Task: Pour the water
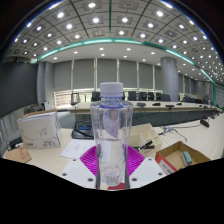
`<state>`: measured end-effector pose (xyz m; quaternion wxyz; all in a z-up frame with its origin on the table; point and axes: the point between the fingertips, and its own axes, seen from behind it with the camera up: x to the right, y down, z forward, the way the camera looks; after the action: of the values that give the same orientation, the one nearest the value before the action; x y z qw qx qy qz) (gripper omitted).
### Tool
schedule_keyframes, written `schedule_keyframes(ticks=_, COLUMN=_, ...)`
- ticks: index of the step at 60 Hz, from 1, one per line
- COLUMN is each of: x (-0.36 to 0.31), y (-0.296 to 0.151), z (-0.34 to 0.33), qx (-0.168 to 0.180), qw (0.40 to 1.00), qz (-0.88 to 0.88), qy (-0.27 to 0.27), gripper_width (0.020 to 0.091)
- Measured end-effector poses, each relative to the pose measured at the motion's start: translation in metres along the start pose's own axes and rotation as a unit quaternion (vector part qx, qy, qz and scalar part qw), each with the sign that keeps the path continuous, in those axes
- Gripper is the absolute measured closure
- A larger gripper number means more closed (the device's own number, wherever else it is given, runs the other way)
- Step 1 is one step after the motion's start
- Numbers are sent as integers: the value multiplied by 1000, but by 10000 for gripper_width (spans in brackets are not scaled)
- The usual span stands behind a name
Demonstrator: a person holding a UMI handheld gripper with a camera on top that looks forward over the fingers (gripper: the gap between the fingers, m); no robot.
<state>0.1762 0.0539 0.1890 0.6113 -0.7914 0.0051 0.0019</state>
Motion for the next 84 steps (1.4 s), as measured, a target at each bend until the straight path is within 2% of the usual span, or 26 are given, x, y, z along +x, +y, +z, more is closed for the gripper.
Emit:
schedule_keyframes(ticks=10, x=16, y=67, z=5, qx=-47, qw=999, qz=-19, qy=2, gripper_width=779)
schedule_keyframes(ticks=19, x=20, y=108, z=17, qx=-63, qw=998, qz=-24, qy=-2, gripper_width=773)
schedule_keyframes(ticks=21, x=22, y=104, z=18, qx=-43, qw=999, qz=-21, qy=-1, gripper_width=775)
schedule_keyframes(ticks=26, x=25, y=104, z=21, qx=-41, qw=999, qz=-5, qy=2, gripper_width=753)
schedule_keyframes(ticks=33, x=25, y=106, z=20, qx=-43, qw=999, qz=10, qy=2, gripper_width=644)
schedule_keyframes(ticks=37, x=22, y=110, z=20, qx=-62, qw=998, qz=12, qy=-2, gripper_width=558)
schedule_keyframes(ticks=39, x=21, y=116, z=18, qx=-79, qw=997, qz=18, qy=-4, gripper_width=424)
schedule_keyframes(ticks=41, x=17, y=121, z=15, qx=-97, qw=995, qz=23, qy=-10, gripper_width=251)
schedule_keyframes(ticks=42, x=15, y=124, z=13, qx=-108, qw=994, qz=24, qy=-12, gripper_width=239)
schedule_keyframes(ticks=44, x=13, y=129, z=9, qx=-126, qw=992, qz=23, qy=-13, gripper_width=273)
schedule_keyframes(ticks=47, x=13, y=128, z=0, qx=-133, qw=991, qz=17, qy=-2, gripper_width=240)
schedule_keyframes(ticks=52, x=16, y=122, z=-19, qx=-148, qw=989, qz=2, qy=18, gripper_width=243)
schedule_keyframes(ticks=70, x=-36, y=77, z=-169, qx=-205, qw=976, qz=26, qy=73, gripper_width=245)
schedule_keyframes(ticks=84, x=-86, y=61, z=-275, qx=-224, qw=971, qz=2, qy=89, gripper_width=243)
